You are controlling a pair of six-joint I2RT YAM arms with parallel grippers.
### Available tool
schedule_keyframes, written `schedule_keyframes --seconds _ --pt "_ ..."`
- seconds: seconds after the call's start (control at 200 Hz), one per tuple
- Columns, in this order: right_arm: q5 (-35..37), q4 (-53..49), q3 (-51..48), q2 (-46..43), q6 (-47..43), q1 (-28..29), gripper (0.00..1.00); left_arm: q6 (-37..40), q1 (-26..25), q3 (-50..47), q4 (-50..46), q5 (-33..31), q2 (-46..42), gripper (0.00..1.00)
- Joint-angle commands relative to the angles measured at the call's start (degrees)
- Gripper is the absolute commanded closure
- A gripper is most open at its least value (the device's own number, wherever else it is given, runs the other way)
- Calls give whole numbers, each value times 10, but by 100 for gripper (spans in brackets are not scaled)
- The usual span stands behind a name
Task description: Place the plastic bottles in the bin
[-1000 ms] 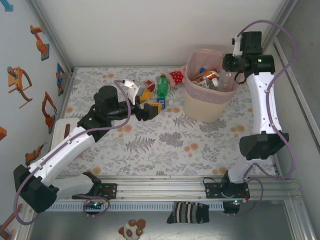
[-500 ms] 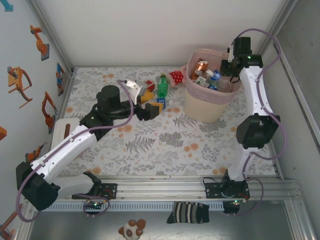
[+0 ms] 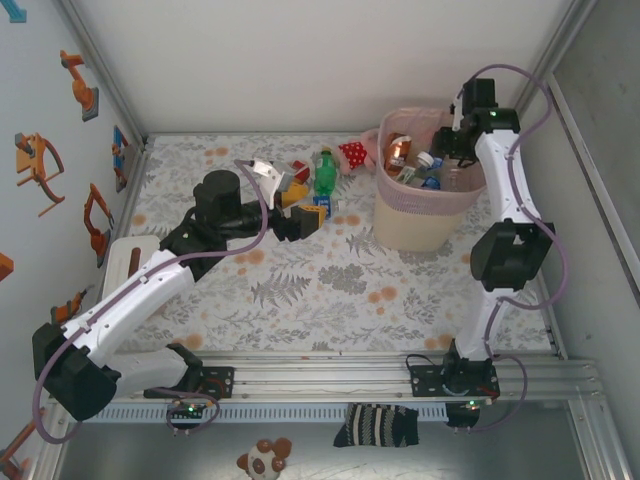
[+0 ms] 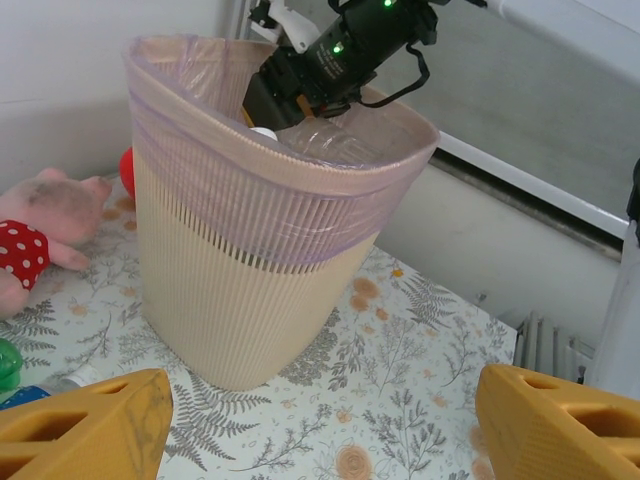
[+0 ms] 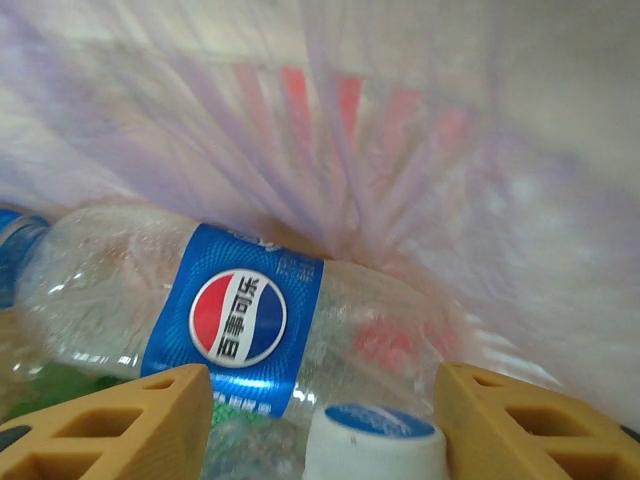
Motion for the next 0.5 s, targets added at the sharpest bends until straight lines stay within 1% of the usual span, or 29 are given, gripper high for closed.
schedule_keyframes --seconds 0.0,0.23,0.396,0.496 --pt "-11 -23 25 -57 10 -3 40 14 6 16 -5 -1 6 21" --pt "-41 -30 12 -113 22 2 43 23 11 31 -38 -13 32 21" --pt "-62 -34 -11 -143 30 10 53 33 14 52 -86 -33 60 22" --pt "-68 -31 -42 -163 32 17 56 45 17 65 -122 -49 80 23"
